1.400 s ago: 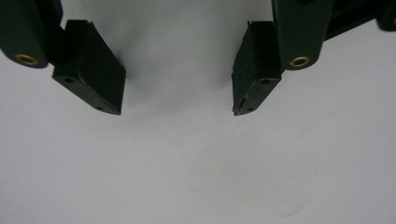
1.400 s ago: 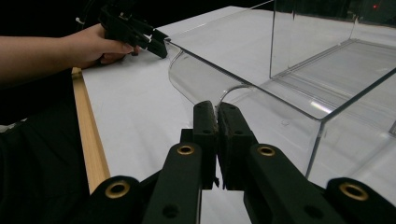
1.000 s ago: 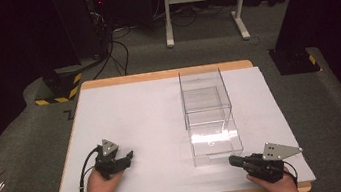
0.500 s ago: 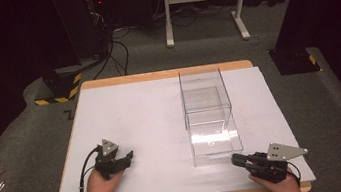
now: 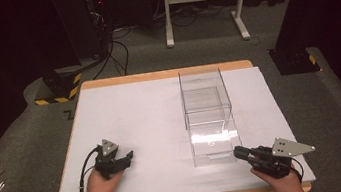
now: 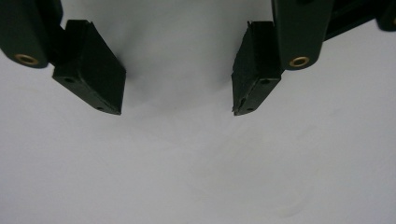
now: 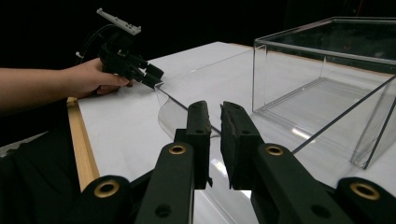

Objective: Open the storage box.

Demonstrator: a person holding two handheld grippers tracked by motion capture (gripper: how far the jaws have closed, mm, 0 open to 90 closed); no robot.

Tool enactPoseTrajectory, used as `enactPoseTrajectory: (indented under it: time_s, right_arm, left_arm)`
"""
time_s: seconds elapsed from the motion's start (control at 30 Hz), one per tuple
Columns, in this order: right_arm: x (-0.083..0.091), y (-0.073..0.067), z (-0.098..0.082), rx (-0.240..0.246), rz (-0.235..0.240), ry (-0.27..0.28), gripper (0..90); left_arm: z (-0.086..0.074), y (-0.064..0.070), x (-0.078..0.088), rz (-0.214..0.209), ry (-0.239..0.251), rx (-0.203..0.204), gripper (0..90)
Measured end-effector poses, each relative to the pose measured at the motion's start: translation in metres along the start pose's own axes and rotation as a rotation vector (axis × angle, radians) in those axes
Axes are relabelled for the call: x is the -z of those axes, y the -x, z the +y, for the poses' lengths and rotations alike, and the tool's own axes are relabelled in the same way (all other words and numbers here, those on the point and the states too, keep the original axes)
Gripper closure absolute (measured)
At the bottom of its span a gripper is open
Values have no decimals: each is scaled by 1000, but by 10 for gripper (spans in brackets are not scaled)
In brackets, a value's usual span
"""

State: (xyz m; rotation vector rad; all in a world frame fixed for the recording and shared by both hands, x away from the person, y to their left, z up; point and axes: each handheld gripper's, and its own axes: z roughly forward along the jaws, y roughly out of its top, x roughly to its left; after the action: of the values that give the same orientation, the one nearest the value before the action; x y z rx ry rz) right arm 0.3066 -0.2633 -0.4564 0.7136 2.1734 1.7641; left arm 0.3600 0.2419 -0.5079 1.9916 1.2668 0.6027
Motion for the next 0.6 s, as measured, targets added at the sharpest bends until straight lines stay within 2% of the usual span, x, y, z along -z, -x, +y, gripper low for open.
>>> enactPoseTrajectory:
  time_s: [0.2, 0.23, 0.4, 0.5, 0.53, 0.57, 0.6]
  right_arm:
    - [-1, 2, 6, 3, -30, 7, 792]
    - [-1, 4, 8, 0, -51, 13, 784]
    - [-1, 8, 12, 1, -87, 15, 777]
    - [-1, 12, 14, -2, -144, 10, 765]
    - [-1, 12, 14, -2, -144, 10, 765]
    - [0, 15, 15, -9, -196, -3, 749]
    - [0, 15, 15, -9, -196, -3, 749]
  left_arm:
    - [0, 0, 0, 0, 0, 0, 352]
    - [0, 0, 0, 1, 1, 0, 353]
    - [0, 0, 0, 0, 0, 0, 352]
    - [0, 0, 0, 0, 0, 0, 353]
    - [0, 0, 0, 0, 0, 0, 353]
    - [0, 0, 0, 0, 0, 0, 352]
    - [0, 0, 0, 0, 0, 0, 353]
